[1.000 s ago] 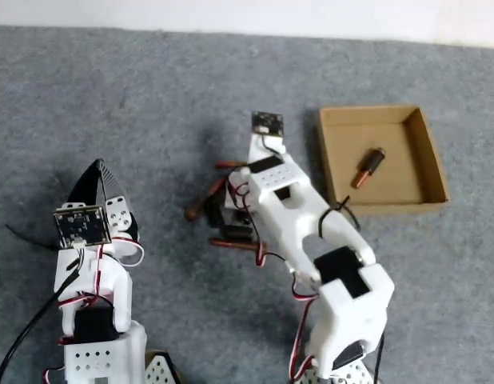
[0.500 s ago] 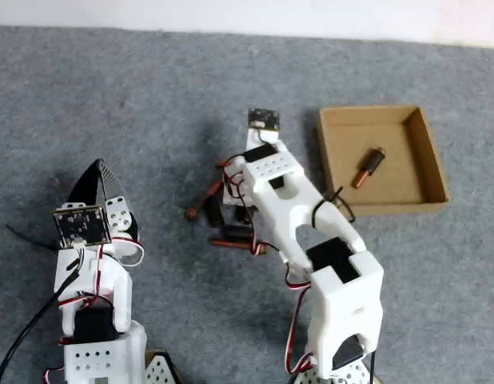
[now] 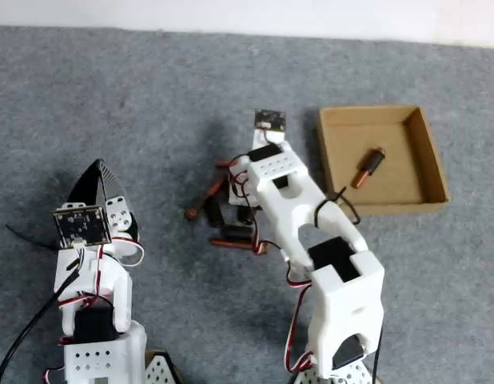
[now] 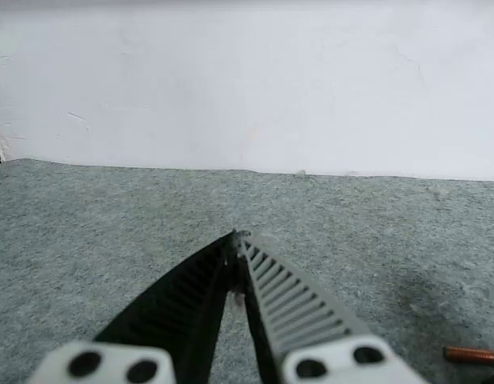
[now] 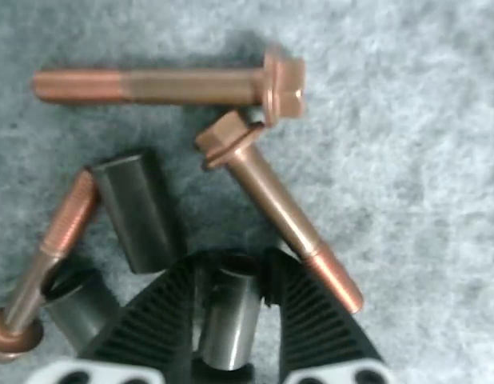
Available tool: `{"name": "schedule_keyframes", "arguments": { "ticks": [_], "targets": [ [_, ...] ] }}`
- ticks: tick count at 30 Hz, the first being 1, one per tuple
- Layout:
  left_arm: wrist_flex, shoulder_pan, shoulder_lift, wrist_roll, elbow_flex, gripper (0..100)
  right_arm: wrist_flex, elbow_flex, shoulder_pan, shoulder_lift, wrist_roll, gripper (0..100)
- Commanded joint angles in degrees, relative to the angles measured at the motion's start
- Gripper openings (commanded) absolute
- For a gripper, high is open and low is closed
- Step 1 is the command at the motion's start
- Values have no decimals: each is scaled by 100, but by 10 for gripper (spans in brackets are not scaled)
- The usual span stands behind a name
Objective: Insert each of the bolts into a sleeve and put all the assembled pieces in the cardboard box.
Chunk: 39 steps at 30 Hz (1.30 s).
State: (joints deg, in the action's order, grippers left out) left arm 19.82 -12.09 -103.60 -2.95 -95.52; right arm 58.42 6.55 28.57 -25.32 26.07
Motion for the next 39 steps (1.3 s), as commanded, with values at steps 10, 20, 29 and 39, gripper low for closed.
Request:
{"name": "schedule_keyframes", "arguments": {
  "ticks": [10, 20, 29, 39],
  "targets": [
    [-114, 92, -22, -53, -22, 8, -40, 514, -22, 1587, -519, 4],
    [-114, 251, 4, -44, -22, 8, -963, 1666, -488, 3363, -870, 4],
    [-114, 453, 22, -35, -48, 11, -2149, 3266, -497, 5059, -1468, 4],
    [-114, 866, 22, -35, -110, 55, -2958, 5147, -708, 7433, -1521, 4]
  ]
}}
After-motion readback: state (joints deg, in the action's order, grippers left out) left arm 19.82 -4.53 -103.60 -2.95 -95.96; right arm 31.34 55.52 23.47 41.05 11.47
